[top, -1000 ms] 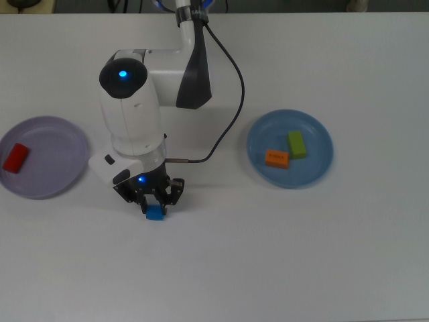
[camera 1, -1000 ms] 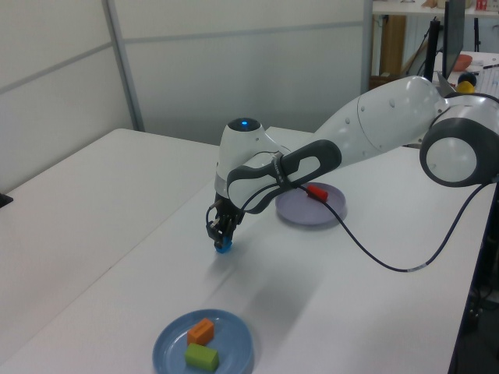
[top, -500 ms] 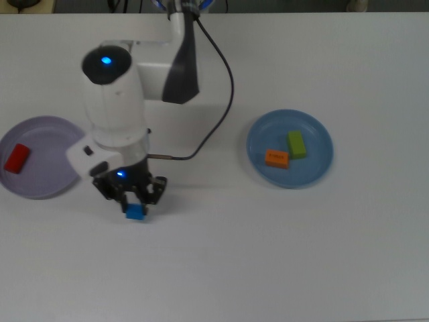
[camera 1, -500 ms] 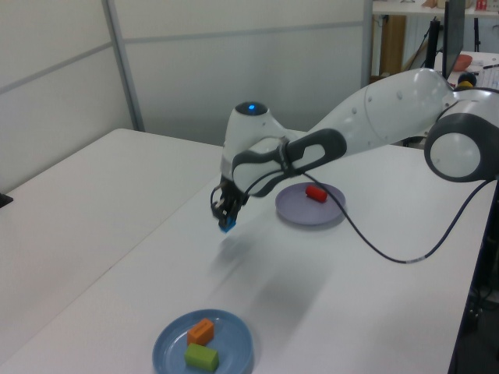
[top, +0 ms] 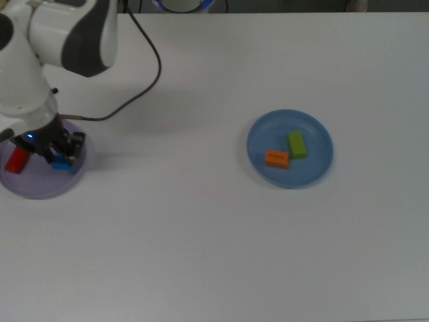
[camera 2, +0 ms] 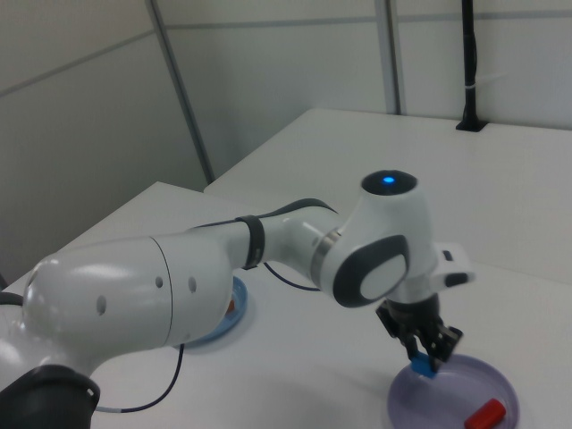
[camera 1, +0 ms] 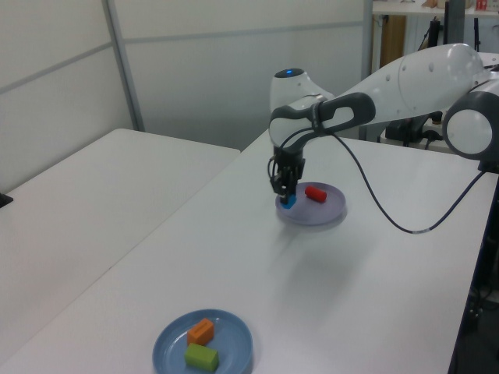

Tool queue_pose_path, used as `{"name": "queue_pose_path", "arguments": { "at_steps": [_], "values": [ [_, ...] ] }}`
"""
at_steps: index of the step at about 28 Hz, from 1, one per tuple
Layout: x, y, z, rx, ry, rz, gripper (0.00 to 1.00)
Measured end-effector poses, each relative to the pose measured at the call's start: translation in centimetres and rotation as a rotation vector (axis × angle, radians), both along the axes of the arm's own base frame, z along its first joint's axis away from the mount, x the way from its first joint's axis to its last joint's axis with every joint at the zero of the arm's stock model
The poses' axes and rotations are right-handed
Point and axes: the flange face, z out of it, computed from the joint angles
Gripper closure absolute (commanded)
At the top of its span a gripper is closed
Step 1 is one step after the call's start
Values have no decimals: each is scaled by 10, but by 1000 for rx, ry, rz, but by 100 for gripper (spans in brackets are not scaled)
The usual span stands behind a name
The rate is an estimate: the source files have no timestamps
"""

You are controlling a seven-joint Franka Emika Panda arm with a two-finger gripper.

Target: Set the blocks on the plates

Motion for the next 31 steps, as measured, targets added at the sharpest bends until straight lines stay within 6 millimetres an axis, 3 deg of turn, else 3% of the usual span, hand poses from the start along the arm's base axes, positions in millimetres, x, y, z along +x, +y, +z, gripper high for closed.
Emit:
{"name": "queue_pose_path", "arguments": {
  "at_steps": [3,7,11,14,18,22,23,31],
  "values": [
    [-12,-24,9,-3,4,-4,68],
    [-20,-40,14,-5,7,-8,66],
    [-21,-39,4,3,23,3,64],
    [-20,-34,-15,17,50,13,62],
    [-17,-27,-34,22,77,28,53],
    [-16,-27,-34,21,75,29,4],
    [-16,-27,-31,19,71,29,0],
    [-12,-20,0,1,27,38,0]
  ]
}}
